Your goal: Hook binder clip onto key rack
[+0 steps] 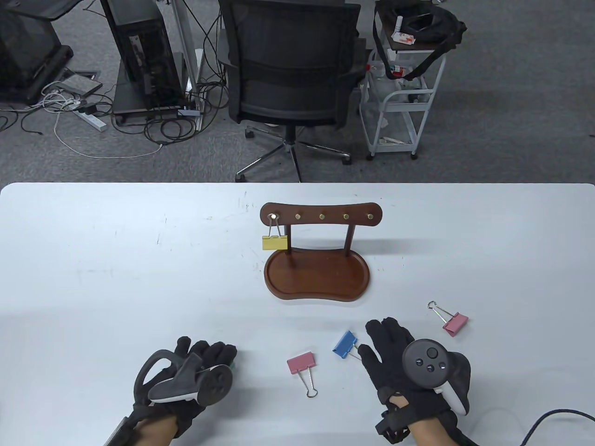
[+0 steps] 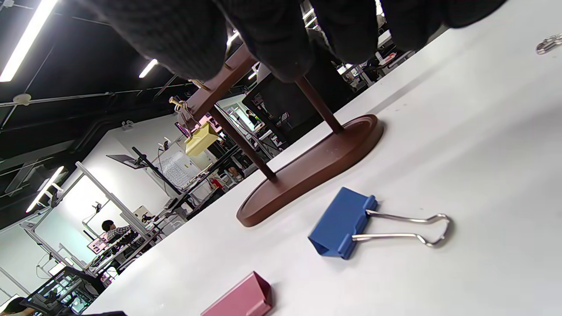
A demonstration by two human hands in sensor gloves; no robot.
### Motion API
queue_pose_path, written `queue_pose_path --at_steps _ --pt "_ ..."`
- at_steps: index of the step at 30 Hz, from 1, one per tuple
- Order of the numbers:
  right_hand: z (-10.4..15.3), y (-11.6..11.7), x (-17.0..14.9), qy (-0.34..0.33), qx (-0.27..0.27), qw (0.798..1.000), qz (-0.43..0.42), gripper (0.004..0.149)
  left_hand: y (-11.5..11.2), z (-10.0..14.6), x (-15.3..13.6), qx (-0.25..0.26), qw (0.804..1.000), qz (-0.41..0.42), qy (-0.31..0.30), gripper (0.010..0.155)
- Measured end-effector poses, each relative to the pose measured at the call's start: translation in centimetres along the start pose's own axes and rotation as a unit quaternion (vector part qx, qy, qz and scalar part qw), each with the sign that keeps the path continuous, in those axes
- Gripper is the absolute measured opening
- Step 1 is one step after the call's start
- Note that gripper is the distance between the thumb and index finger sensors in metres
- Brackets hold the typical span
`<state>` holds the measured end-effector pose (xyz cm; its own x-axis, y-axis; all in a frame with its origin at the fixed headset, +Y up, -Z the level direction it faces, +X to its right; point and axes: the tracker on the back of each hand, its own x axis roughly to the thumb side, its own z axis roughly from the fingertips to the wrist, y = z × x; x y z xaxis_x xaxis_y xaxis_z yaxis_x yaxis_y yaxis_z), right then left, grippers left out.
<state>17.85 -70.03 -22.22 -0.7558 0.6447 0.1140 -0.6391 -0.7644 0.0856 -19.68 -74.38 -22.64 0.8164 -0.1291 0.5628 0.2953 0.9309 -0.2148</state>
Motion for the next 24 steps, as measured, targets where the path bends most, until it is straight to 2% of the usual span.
queue_pose_path --at_steps 9,17,24 --pt "0.0 0.0 0.0 -0.001 0.000 1.000 -0.001 0.069 -0.4 -0.9 0.4 -0.011 1.000 -0.014 0.000 0.090" --pt "-0.1 0.0 0.0 -0.002 0.000 1.000 -0.003 0.069 -0.4 -0.9 0.2 0.010 1.000 -0.007 0.000 0.091" --pt "-0.2 0.2 -0.1 0.000 0.007 1.000 -0.002 0.069 0.0 -1.7 0.0 -0.013 0.999 0.024 0.018 0.092"
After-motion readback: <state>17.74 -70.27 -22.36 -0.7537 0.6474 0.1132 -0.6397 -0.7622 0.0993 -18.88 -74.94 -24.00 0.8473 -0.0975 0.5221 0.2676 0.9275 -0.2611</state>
